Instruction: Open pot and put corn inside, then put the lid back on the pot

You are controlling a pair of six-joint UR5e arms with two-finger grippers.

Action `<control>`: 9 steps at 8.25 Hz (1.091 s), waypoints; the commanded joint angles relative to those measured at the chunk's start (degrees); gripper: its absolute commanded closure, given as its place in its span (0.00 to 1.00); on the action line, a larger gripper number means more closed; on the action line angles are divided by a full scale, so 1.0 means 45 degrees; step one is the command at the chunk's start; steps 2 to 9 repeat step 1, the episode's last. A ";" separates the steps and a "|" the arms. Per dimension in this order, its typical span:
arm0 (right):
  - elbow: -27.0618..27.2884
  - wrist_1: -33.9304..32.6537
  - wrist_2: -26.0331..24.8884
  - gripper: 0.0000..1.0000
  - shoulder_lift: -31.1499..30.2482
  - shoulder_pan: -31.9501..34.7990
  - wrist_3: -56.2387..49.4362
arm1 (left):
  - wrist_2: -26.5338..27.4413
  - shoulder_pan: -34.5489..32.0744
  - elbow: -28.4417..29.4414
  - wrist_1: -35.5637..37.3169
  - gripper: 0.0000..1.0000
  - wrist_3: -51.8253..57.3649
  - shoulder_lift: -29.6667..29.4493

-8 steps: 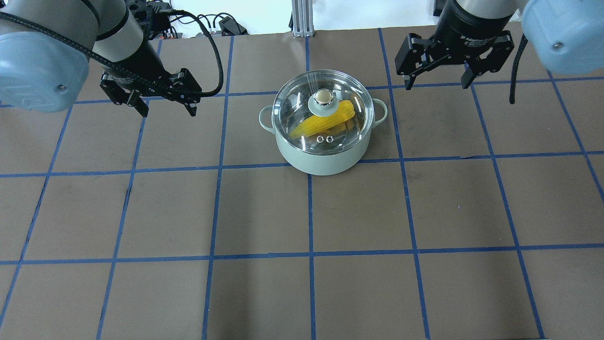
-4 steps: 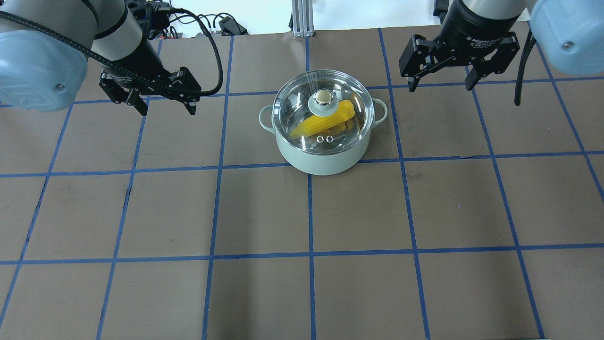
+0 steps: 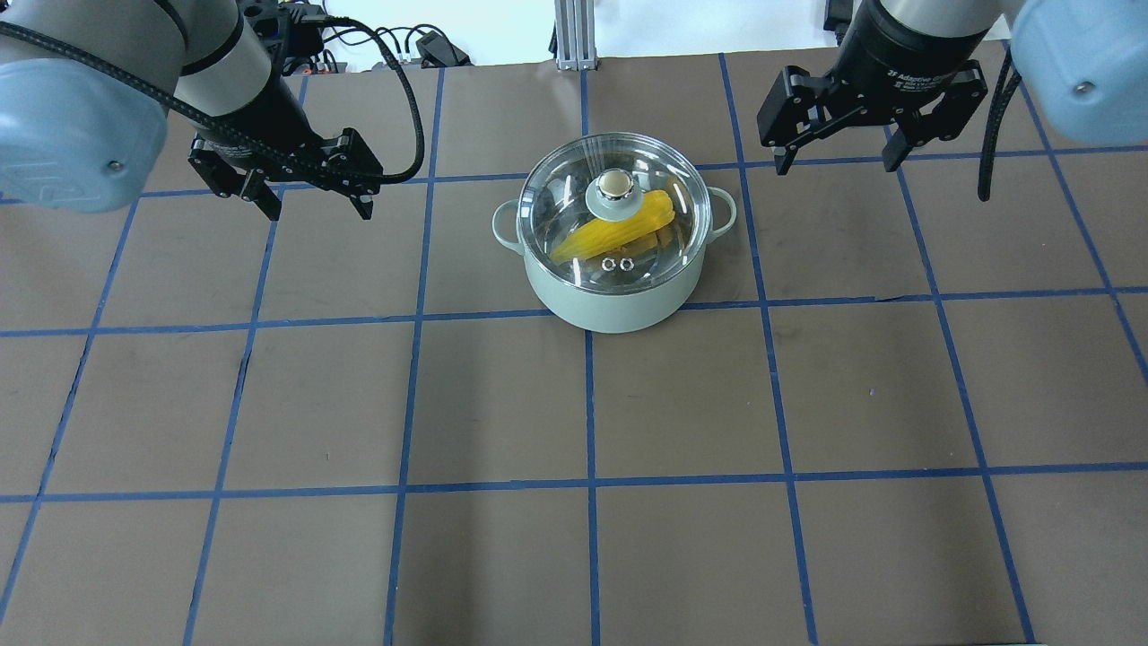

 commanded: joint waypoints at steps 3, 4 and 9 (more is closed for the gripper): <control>-0.0001 0.0002 -0.0050 0.00 0.0002 0.0000 -0.0039 | 0.0001 -0.0009 -0.0001 0.0001 0.00 0.0002 0.0019; -0.0001 0.0002 -0.0050 0.00 0.0002 0.0000 -0.0039 | 0.0001 -0.0009 -0.0001 0.0001 0.00 0.0002 0.0019; -0.0001 0.0002 -0.0050 0.00 0.0002 0.0000 -0.0039 | 0.0001 -0.0009 -0.0001 0.0001 0.00 0.0002 0.0019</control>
